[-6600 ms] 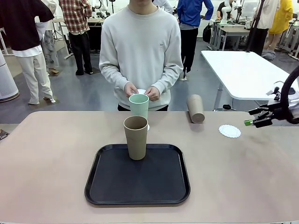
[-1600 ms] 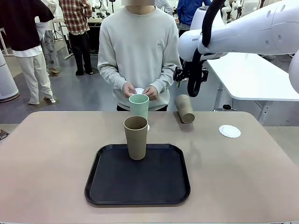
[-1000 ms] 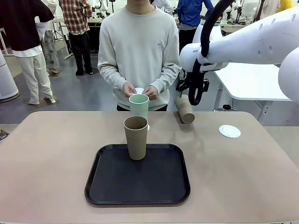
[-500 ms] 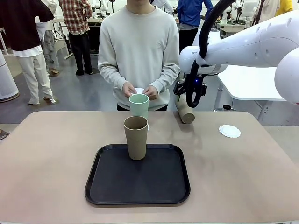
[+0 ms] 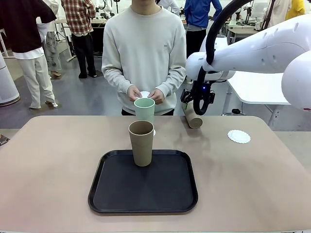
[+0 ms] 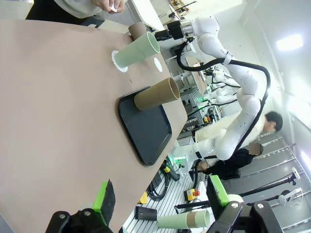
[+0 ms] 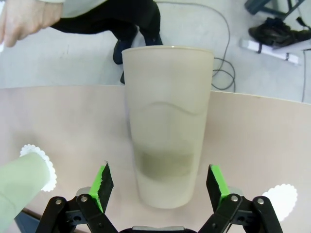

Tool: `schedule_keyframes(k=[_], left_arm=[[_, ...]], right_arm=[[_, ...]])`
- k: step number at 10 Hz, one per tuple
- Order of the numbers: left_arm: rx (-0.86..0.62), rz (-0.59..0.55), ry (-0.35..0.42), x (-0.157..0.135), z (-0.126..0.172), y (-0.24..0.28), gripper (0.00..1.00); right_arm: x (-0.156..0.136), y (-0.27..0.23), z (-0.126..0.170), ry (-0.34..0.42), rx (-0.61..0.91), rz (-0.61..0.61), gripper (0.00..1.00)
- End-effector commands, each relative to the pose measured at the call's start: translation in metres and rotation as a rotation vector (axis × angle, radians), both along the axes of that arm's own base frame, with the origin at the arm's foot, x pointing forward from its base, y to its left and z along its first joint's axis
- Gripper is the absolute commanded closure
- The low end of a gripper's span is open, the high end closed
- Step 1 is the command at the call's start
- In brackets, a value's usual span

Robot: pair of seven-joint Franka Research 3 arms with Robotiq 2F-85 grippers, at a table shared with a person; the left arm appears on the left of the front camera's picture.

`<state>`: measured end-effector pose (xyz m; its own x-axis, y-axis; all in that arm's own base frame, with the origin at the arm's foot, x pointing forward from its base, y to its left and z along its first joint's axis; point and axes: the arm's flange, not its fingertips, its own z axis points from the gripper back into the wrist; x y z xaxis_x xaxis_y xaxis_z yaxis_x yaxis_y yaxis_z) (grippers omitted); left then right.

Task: Place coasters on the table and set cups on them.
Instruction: Take one Reusable plastic cup from the Flat Tray and place it on a coaster set by the human.

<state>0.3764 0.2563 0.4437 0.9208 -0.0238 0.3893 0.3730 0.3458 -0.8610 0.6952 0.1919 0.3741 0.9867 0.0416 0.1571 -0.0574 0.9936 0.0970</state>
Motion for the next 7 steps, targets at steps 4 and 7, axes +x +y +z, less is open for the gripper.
schedule_keyframes(k=[4, 7], left_arm=[[0.0, -0.003, -0.001, -0.002, 0.002, 0.001, 0.0], [0.0, -0.003, -0.001, -0.002, 0.002, 0.001, 0.0]], right_arm=[[0.016, 0.002, -0.015, 0.025, -0.007, 0.009, 0.0], [0.02, 0.004, -0.021, 0.031, -0.006, 0.008, 0.0]])
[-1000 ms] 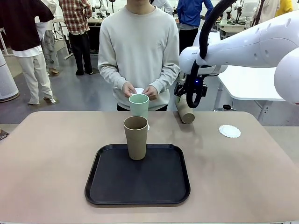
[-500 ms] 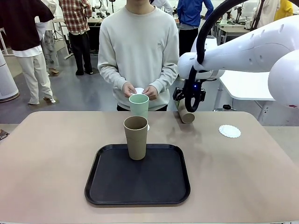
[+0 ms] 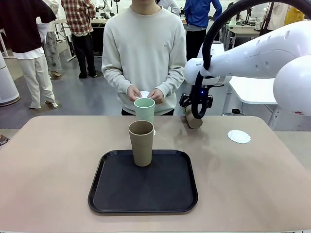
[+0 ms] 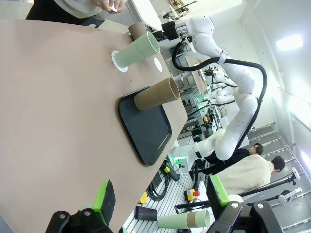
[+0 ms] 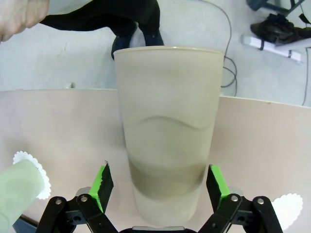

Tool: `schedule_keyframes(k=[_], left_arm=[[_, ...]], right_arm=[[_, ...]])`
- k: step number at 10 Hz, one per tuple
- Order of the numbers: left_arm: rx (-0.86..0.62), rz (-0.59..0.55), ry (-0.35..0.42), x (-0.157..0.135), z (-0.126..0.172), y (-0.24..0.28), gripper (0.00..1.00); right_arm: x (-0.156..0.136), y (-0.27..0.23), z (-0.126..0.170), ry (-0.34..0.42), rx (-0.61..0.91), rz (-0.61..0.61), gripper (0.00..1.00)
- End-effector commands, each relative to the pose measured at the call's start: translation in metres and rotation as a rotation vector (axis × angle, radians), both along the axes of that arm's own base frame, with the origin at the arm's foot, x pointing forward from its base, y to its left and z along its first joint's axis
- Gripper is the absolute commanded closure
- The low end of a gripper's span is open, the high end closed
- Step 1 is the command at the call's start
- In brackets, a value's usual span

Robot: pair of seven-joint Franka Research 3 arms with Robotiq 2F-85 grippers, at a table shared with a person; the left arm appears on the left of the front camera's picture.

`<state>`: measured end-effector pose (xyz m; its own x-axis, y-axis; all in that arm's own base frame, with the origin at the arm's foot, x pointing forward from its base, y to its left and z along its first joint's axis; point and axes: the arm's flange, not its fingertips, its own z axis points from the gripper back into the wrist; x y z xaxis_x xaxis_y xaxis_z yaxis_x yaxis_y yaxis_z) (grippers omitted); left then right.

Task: Place coasters on the table and set cups on them.
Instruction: Take one Reusable plastic cup from the Flat Tray and place it on a coaster set by the human.

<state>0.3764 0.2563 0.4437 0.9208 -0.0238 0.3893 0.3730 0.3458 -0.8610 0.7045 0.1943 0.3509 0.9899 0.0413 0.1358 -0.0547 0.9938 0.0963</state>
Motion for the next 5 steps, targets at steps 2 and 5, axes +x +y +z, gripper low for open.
schedule_keyframes(k=[2, 5], left_arm=[[0.0, -0.003, -0.001, -0.0017, 0.0022, 0.0012, 0.0], [0.0, -0.003, -0.001, -0.0017, 0.0022, 0.0012, 0.0]], right_arm=[[0.0131, 0.0021, 0.0005, 0.003, -0.013, -0.004, 0.0], [0.0185, 0.0027, -0.0065, 0.016, -0.026, -0.019, 0.0]])
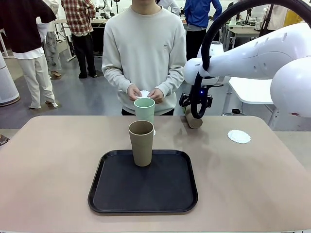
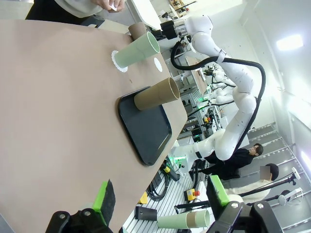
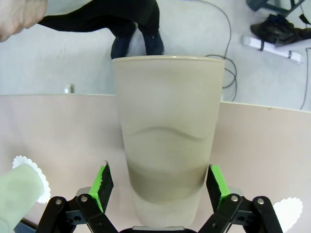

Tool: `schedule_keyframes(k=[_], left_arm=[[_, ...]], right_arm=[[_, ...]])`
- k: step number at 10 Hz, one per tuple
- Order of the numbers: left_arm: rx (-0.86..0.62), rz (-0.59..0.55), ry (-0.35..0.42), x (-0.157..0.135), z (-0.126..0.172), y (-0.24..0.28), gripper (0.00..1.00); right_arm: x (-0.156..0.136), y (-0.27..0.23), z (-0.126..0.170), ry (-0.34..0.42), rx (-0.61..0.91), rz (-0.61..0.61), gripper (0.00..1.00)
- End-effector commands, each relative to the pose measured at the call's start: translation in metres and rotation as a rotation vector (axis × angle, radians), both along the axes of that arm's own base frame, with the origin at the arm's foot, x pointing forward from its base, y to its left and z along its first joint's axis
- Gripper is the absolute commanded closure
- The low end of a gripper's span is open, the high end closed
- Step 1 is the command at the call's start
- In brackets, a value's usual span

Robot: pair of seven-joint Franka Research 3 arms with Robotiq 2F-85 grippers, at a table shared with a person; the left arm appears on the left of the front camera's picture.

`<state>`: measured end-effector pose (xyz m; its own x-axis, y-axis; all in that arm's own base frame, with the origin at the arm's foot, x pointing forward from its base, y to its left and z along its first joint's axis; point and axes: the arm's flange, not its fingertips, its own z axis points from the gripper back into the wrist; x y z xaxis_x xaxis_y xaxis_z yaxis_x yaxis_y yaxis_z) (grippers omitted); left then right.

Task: Place coasters on the table and set cups on them.
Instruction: Take one Reusable plastic cup from the Flat Tray and place it on a coaster set by the human.

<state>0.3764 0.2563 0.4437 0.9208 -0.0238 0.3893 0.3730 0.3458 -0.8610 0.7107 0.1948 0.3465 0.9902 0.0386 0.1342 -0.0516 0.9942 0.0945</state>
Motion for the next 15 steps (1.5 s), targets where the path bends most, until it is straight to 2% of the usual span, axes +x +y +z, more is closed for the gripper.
schedule_keyframes(k=[1, 7, 8, 9, 10, 11, 13, 14, 15], left_arm=[[0.0, -0.003, -0.001, -0.002, 0.002, 0.001, 0.0], [0.0, -0.003, -0.001, -0.002, 0.002, 0.001, 0.0], [0.0, -0.003, -0.001, -0.002, 0.002, 0.001, 0.0], [0.0, -0.003, -0.001, -0.002, 0.002, 0.001, 0.0], [0.0, -0.003, -0.001, -0.002, 0.002, 0.001, 0.0], [0.0, -0.003, -0.001, -0.002, 0.002, 0.001, 0.0], [0.0, -0.003, -0.001, -0.002, 0.002, 0.001, 0.0], [0.0, -0.003, -0.001, -0.002, 0.002, 0.001, 0.0], [0.0, -0.003, -0.001, -0.002, 0.002, 0.001, 0.0]], right_arm=[[0.014, 0.001, -0.006, 0.023, -0.03, -0.019, 0.0], [0.017, -0.001, -0.018, 0.06, -0.045, -0.015, 0.0], [0.018, -0.002, -0.019, 0.07, -0.044, -0.004, 0.03], [0.019, -0.004, -0.02, 0.077, -0.039, 0.01, 0.56], [0.018, -0.004, -0.021, 0.083, -0.037, 0.012, 0.6], [0.018, -0.005, -0.02, 0.086, -0.033, 0.012, 1.0], [0.018, -0.01, -0.014, 0.083, -0.026, 0.002, 1.0], [0.016, -0.013, -0.009, 0.08, -0.023, 0.005, 0.77], [0.013, -0.016, -0.005, 0.073, -0.018, 0.005, 0.77]])
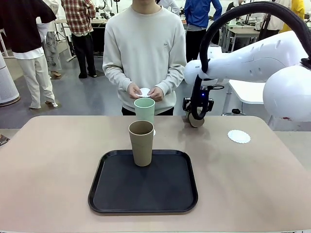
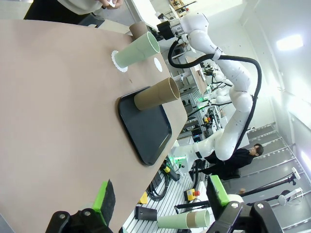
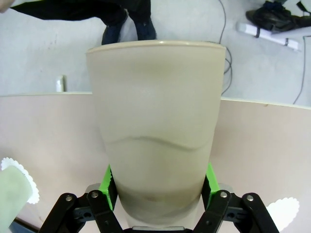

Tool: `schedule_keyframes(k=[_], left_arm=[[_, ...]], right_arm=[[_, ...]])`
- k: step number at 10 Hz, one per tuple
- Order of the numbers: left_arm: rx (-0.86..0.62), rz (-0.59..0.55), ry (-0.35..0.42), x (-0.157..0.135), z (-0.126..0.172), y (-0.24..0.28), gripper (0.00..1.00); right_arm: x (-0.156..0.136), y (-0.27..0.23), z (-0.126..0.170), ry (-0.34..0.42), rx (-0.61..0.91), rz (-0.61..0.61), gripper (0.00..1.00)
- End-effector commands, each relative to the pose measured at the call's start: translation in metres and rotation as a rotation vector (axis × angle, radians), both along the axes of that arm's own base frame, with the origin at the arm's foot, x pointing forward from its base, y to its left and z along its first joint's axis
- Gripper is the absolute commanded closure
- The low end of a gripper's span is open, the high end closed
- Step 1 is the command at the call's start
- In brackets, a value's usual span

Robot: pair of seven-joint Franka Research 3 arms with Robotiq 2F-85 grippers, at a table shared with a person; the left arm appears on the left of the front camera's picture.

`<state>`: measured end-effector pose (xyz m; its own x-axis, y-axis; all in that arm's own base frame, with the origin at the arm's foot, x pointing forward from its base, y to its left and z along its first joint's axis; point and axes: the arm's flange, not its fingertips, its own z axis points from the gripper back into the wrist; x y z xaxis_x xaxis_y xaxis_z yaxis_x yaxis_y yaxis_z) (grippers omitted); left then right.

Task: Place coasters on the table and set cups on them.
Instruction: Take one Reusable plastic cup from the Flat Tray and place it on a coaster set by the human.

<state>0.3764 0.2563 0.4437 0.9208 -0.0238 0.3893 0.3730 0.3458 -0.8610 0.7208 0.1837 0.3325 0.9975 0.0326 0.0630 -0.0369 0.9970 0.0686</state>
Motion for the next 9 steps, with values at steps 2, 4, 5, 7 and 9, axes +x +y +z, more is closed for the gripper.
schedule_keyframes(k=[2, 4, 5, 7, 9], left_arm=[[0.0, -0.003, -0.001, -0.002, 0.002, 0.001, 0.0], [0.0, -0.003, -0.001, -0.002, 0.002, 0.001, 0.0], [0.0, -0.003, -0.001, -0.002, 0.002, 0.001, 0.0], [0.0, -0.003, -0.001, -0.002, 0.002, 0.001, 0.0], [0.0, -0.003, -0.001, -0.002, 0.002, 0.001, 0.0]], right_arm=[[-0.018, -0.014, 0.039, -0.015, 0.052, 0.047, 1.0], [-0.062, -0.039, 0.11, -0.073, 0.136, 0.111, 1.0], [-0.076, -0.056, 0.139, -0.078, 0.167, 0.101, 1.0], [-0.101, -0.085, 0.176, -0.09, 0.155, 0.043, 1.0], [-0.131, -0.107, 0.199, -0.076, 0.141, 0.03, 1.0]])
